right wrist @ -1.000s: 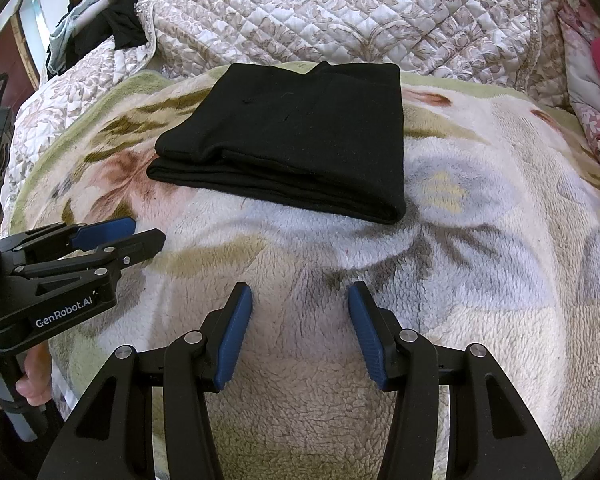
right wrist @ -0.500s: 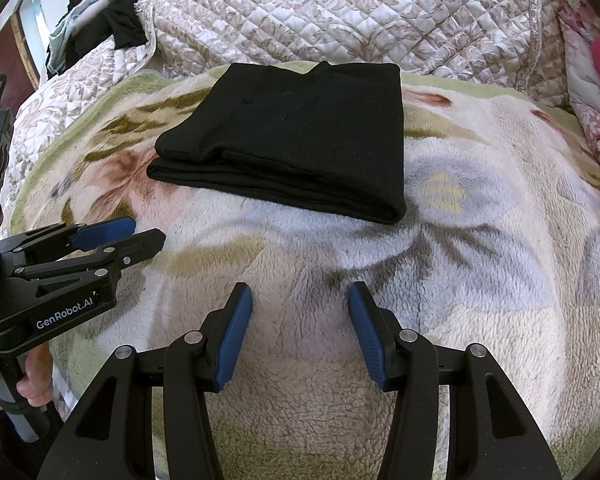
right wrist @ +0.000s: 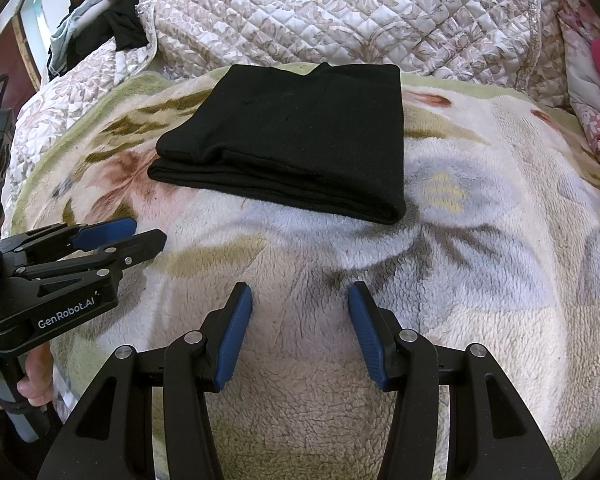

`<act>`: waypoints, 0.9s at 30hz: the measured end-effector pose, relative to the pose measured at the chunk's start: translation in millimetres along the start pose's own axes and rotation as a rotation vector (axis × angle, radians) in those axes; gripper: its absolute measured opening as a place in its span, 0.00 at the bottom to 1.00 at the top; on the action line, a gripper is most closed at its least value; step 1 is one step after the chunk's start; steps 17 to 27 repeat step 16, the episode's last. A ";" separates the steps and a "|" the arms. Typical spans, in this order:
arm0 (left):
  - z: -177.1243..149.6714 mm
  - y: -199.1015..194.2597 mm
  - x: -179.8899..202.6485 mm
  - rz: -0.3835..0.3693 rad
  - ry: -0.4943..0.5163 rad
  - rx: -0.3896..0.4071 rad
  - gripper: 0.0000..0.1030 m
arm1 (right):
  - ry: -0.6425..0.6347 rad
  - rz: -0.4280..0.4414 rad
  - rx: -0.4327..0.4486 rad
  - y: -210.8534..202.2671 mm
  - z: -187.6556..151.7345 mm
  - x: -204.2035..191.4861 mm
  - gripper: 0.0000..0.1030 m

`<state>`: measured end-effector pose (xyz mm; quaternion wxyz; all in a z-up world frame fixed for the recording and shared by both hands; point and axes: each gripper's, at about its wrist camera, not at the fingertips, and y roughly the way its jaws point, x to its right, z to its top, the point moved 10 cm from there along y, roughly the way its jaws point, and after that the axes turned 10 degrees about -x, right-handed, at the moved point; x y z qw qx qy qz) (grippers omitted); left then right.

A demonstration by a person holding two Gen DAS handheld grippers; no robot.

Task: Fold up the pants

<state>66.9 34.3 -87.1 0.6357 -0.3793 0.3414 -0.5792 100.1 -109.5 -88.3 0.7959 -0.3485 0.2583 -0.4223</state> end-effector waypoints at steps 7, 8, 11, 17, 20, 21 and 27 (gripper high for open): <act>0.2 0.1 0.0 0.001 0.000 0.000 0.43 | 0.000 -0.001 0.000 0.0 -0.2 0.2 0.49; 0.3 0.1 -0.1 0.001 -0.001 0.001 0.43 | 0.000 -0.001 0.000 0.2 -0.3 -0.1 0.49; 0.4 0.0 -0.2 0.001 0.000 0.004 0.43 | 0.000 -0.001 0.000 0.1 -0.3 0.3 0.49; 1.5 -0.1 -0.5 0.001 -0.002 0.008 0.43 | 0.000 0.002 -0.004 0.0 0.0 -0.7 0.50; 1.5 -0.1 -0.5 0.001 -0.002 0.008 0.43 | 0.000 0.002 -0.004 0.0 0.0 -0.7 0.50; 1.5 -0.1 -0.5 0.001 -0.002 0.008 0.43 | 0.000 0.002 -0.004 0.0 0.0 -0.7 0.50; 1.5 -0.1 -0.5 0.001 -0.002 0.008 0.43 | 0.000 0.002 -0.004 0.0 0.0 -0.7 0.50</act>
